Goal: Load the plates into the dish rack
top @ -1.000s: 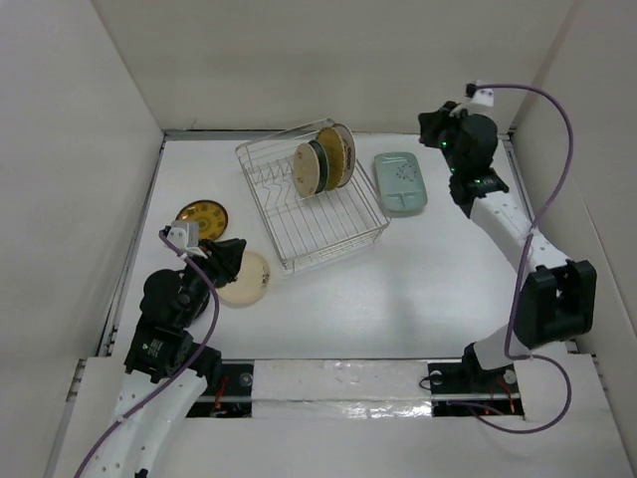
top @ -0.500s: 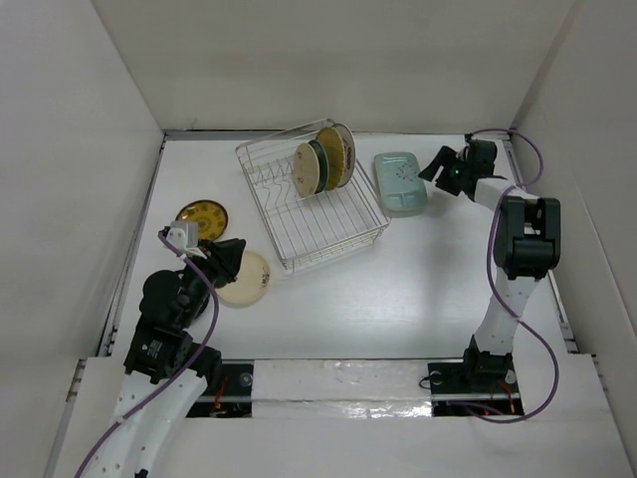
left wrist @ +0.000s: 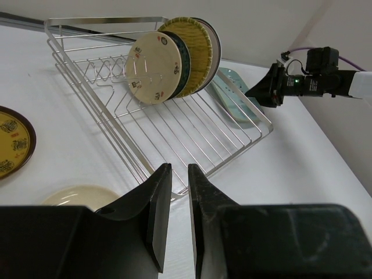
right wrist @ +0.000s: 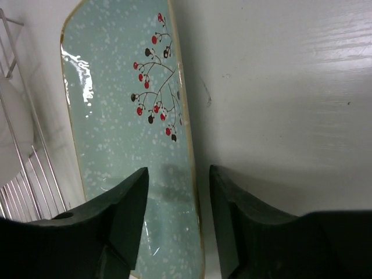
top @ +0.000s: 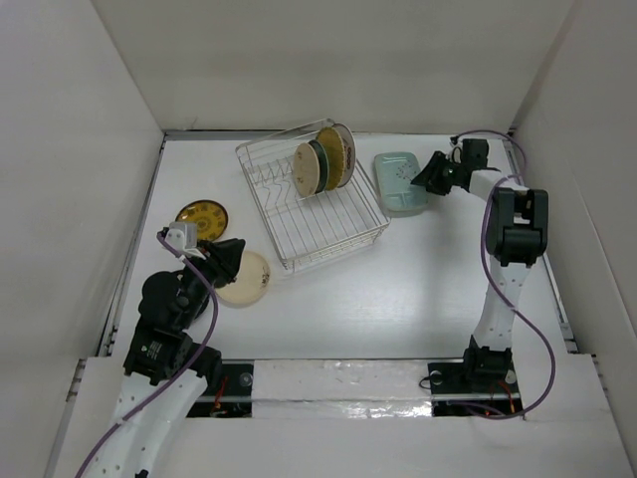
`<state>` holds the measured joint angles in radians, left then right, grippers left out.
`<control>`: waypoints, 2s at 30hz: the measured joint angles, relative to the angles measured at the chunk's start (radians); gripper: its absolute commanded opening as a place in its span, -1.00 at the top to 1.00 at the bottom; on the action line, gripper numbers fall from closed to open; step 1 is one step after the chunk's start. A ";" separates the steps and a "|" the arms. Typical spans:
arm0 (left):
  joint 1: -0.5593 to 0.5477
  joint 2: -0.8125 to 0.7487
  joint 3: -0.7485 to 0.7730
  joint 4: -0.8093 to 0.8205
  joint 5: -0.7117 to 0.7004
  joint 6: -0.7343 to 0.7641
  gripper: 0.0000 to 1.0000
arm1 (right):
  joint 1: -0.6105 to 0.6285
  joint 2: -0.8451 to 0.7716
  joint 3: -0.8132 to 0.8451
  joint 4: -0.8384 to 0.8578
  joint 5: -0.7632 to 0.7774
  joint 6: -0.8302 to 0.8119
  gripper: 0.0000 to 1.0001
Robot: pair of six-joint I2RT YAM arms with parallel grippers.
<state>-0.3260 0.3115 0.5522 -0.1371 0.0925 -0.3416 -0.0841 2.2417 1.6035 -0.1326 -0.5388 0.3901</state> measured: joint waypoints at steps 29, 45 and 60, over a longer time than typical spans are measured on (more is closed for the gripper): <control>0.000 -0.029 0.000 -0.003 -0.019 0.000 0.69 | 0.426 -0.398 0.495 -0.288 0.934 -0.194 1.00; 0.000 -0.034 0.000 -0.003 -0.018 0.000 0.69 | 0.847 0.030 0.978 -0.484 1.231 -0.426 1.00; 0.000 -0.034 0.000 -0.003 -0.018 0.000 0.68 | 0.892 0.127 0.952 -0.541 1.281 -0.438 1.00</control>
<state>-0.3260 0.2771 0.5522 -0.1402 0.0750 -0.3416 0.8074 2.3692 2.5553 -0.6739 0.7418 -0.0483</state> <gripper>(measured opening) 0.154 0.045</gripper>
